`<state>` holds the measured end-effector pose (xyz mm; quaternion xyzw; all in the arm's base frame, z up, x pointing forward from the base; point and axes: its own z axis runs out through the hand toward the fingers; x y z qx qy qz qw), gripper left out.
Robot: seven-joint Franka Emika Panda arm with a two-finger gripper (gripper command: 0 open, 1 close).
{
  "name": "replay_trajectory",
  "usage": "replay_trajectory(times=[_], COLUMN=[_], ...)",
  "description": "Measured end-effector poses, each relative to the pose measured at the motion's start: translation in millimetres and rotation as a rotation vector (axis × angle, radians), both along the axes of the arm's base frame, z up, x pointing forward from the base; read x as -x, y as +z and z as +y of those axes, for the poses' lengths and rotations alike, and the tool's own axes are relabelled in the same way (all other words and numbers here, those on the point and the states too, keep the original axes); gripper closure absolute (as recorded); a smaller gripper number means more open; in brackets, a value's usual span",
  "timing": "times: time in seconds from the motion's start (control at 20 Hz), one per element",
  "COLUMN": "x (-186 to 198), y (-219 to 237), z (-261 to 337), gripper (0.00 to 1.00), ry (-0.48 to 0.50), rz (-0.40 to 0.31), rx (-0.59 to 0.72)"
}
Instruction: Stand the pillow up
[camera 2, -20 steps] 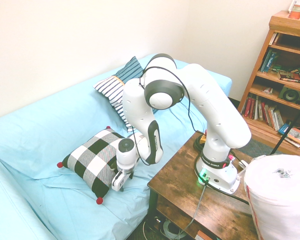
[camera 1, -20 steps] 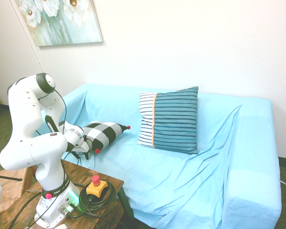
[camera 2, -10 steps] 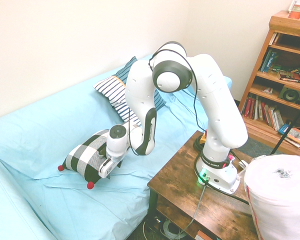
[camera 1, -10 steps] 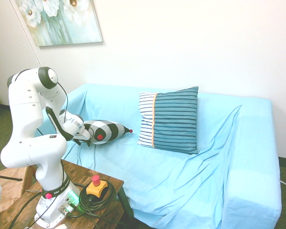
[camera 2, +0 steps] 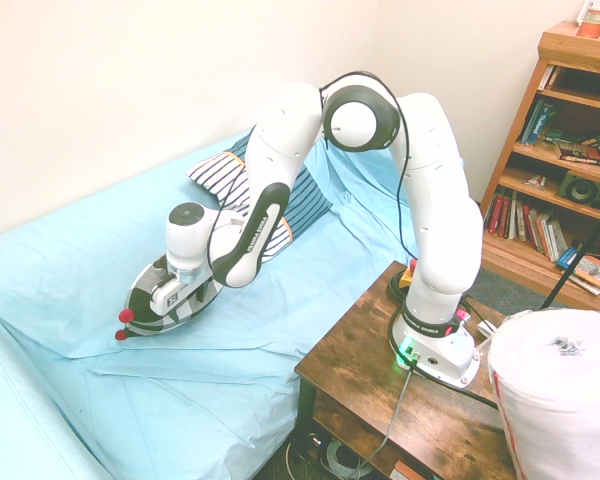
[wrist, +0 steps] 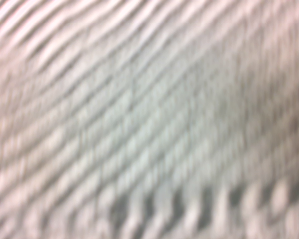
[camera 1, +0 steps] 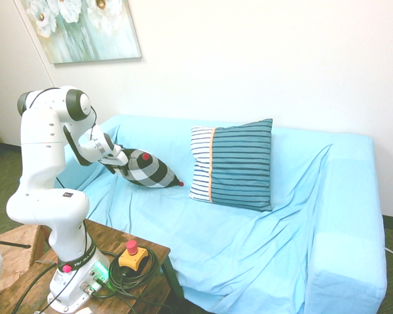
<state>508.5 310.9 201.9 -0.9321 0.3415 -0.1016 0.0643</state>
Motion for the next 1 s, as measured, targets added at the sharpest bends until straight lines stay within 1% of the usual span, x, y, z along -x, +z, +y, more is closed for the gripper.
replay_trajectory(times=[0.2, 0.4, 0.6, 0.75, 0.85, 1.0], x=[-56.2, -106.9, -141.5, -143.1, -134.5, -115.9], y=[23.0, 32.6, 50.0, 51.0, 37.3, 26.8], z=[-0.1, 3.7, 21.1, 26.6, 19.3, -12.8], gripper=[0.00, 0.00, 0.00, 0.00, 0.00, 0.00], ry=[-0.022, -0.046, -0.060, -0.060, -0.066, -0.056], rz=[-0.013, -0.029, -0.033, -0.027, 0.002, 0.060], rx=[-0.009, -0.011, -0.032, -0.033, -0.017, 0.025])
